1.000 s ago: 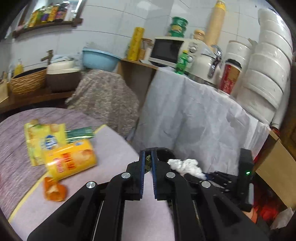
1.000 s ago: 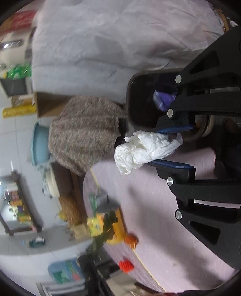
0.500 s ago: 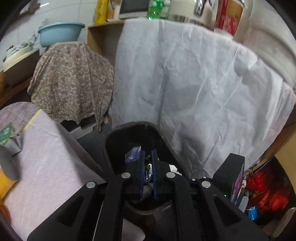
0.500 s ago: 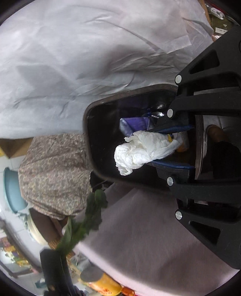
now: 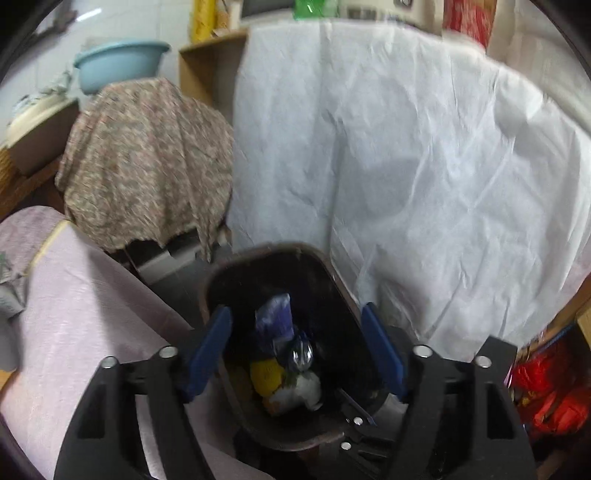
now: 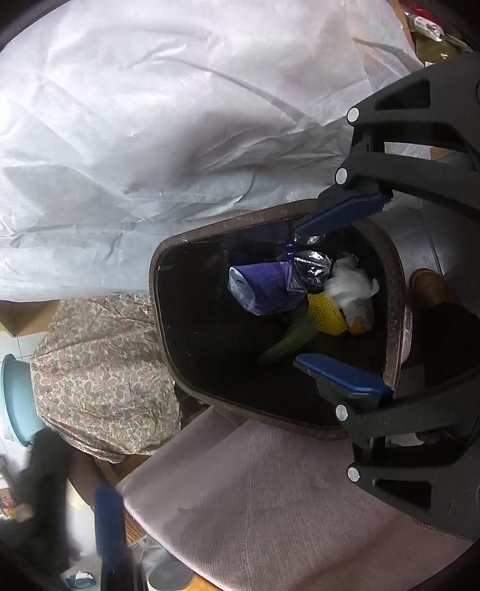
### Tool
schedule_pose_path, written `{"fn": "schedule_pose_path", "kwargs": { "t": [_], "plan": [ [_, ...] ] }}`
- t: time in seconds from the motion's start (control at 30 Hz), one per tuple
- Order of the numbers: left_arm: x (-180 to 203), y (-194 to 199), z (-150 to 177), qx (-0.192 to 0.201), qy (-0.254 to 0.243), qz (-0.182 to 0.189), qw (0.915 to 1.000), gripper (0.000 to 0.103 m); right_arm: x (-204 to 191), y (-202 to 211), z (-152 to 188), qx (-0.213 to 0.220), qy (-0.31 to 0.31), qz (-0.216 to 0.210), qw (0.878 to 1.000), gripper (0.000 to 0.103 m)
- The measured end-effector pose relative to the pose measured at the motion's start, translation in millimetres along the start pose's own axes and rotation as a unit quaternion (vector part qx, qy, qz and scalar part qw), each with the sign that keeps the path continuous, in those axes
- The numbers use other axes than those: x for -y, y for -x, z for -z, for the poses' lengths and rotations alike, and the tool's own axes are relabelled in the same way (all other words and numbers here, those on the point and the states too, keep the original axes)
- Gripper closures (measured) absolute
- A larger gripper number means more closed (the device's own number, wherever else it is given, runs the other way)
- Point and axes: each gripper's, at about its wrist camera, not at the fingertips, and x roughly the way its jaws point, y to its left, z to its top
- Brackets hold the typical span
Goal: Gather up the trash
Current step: 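Lower tissue and held item into the bin and open both tools, then grasp the orange peel with the right tool while the left tool grasps the red mesh scrubber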
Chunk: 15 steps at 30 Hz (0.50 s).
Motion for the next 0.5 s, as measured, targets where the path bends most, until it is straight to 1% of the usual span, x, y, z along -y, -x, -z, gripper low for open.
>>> {"fn": "schedule_pose_path", "kwargs": {
  "t": [0.07, 0.1, 0.2, 0.27, 0.37, 0.5],
  "plan": [
    [-5, 10, -2, 0.009, 0.010, 0.005, 0.9999, 0.024, 0, 5, -1, 0.005, -0.001, 0.004, 1.000, 0.036],
    [-7, 16, -1, 0.015, 0.013, 0.005, 0.9998, 0.022, -2, 9, -1, 0.008, -0.001, 0.007, 1.000, 0.031],
    [-10, 35, -1, 0.036, 0.017, 0.000, 0.9992, 0.016, -6, 20, -4, 0.018, 0.001, 0.005, 1.000, 0.030],
    [-16, 49, 0, 0.049, 0.022, 0.000, 0.9986, 0.016, -8, 25, -7, 0.022, 0.001, 0.002, 1.000, 0.030],
    [-27, 73, 4, 0.063, 0.035, 0.006, 0.9974, 0.015, -17, 41, -11, 0.032, 0.003, -0.005, 0.999, 0.025],
    [-51, 109, 13, 0.082, 0.058, 0.008, 0.9950, 0.010, -40, 62, -16, 0.043, 0.017, -0.023, 0.999, 0.024]
  ]
}}
